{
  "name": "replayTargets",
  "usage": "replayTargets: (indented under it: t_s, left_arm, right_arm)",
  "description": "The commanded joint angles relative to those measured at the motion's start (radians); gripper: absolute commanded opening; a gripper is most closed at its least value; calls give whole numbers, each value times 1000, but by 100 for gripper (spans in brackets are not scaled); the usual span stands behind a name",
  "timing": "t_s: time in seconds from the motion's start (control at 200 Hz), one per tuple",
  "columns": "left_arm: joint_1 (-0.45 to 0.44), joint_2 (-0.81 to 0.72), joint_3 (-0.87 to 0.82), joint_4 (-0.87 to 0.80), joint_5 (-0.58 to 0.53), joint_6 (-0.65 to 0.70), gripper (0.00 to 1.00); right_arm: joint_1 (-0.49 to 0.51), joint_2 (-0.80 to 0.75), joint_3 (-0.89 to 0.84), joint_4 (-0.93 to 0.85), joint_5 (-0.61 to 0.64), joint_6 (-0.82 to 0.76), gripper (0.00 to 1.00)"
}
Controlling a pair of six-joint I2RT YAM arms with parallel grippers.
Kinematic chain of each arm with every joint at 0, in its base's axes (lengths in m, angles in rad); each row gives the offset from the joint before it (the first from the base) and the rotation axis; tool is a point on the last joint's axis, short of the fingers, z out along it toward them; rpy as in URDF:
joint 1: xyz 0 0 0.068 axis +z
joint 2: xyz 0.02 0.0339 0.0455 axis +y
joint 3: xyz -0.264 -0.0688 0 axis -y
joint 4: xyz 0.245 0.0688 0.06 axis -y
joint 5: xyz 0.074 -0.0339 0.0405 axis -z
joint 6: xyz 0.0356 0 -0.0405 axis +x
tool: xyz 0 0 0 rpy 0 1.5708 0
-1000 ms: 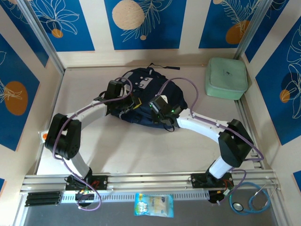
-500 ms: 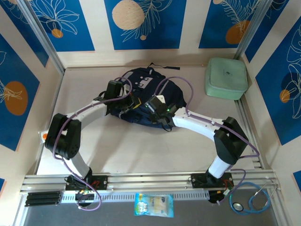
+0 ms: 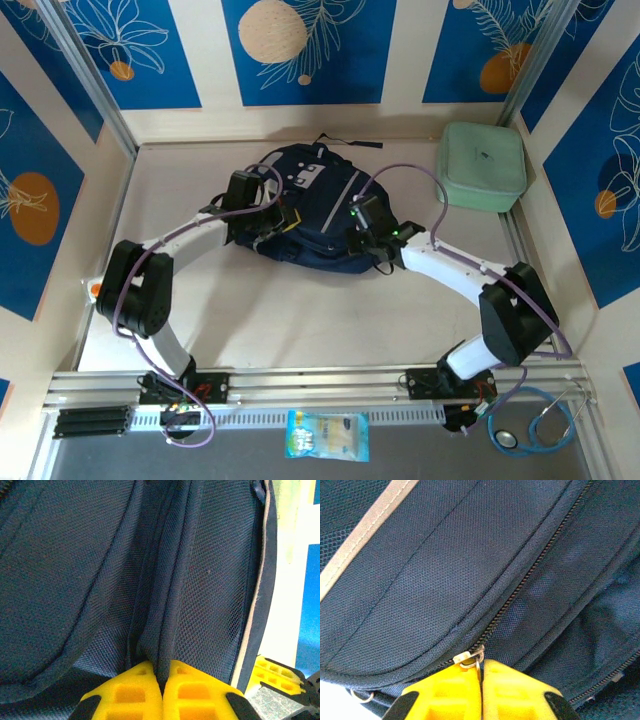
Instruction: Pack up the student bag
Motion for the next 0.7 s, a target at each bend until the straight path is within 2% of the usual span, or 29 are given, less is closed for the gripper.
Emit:
replayTargets:
  t_s: [0.0,0.065,0.175,0.32,0.495,0.695]
  left_arm:
    - [45,-21,33,-5,-22,58,11]
    - [60,-44,12,-16,-46,63,23]
    - [91,-107,-43,-26,-77,62,35]
    - [123,-211,-130,-30,-136,31,45]
    - [123,-314,-243,0,-233,-57,48]
    - [123,-388,-313,-8,-340,-130,47]
  right_arm:
    - [-22,6,50,-18,-136,-64,5]
    - [-6,27,77,-2,-221,-83,4]
    - [43,74,132,23,-294,-106,3]
    - [119,180,248,36,-345,-117,2]
    - [189,306,394,42,-372,-122,1]
    - [216,398,499,41,-406,-112,1]
